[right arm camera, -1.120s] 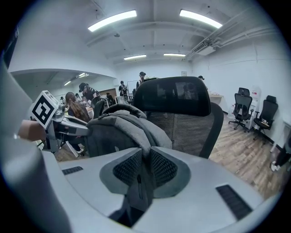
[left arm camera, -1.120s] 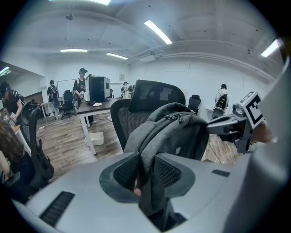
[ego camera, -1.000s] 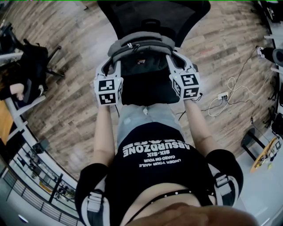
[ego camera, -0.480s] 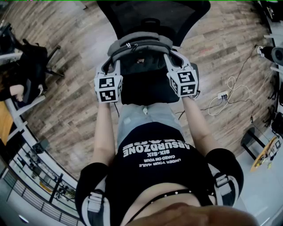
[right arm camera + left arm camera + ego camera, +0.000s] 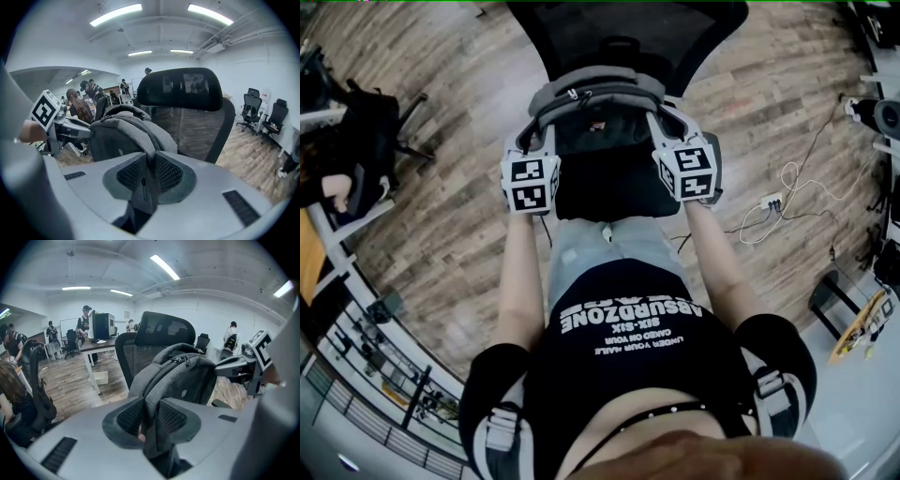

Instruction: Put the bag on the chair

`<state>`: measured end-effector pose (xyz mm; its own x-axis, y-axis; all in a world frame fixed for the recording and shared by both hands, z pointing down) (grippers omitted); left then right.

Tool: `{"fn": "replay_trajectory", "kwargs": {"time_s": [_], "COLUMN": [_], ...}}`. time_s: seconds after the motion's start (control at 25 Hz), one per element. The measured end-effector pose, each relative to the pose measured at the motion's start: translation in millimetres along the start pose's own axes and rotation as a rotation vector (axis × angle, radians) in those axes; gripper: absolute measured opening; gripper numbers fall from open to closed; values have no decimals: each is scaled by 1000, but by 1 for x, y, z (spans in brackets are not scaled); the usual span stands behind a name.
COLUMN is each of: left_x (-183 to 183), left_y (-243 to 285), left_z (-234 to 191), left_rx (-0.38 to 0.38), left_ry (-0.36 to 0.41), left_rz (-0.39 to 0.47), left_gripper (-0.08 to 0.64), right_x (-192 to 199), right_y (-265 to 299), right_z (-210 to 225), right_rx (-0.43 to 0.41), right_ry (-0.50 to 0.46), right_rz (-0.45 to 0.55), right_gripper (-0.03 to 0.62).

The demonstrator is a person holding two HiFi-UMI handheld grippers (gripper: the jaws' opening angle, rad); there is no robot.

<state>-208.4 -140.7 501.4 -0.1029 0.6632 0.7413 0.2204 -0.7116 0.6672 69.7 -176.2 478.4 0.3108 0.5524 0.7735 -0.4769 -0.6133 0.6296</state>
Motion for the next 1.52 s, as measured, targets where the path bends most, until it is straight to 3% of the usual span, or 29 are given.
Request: {"fn": "replay_trajectory", "kwargs": {"time_s": [1.12, 1.52], "left_x": [25, 24], "left_y": [18, 37], "left_z": [3, 26], "left_rx": [6, 61], "left_ry": [3, -1], "left_rz": [-79, -77], "left_gripper": [101, 103], "right_x": [24, 49], "right_y": [22, 30], "right_z": [4, 28], "right_rx": [-27, 38], "right_ry": [-41, -17], "right_rz": [-94, -143], "right_gripper": [72, 74]}}
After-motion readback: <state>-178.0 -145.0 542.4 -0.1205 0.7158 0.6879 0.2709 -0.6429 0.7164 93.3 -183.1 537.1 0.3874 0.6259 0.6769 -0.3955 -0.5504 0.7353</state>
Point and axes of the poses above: the fingertips, and each gripper's own axes: y forward along the fingers, z to its right, x out of its underside, the point moved 9 cm from there along -y, backward along the fingers, and after that the axes turned 2 degrees about -x, right-handed, at the moved point
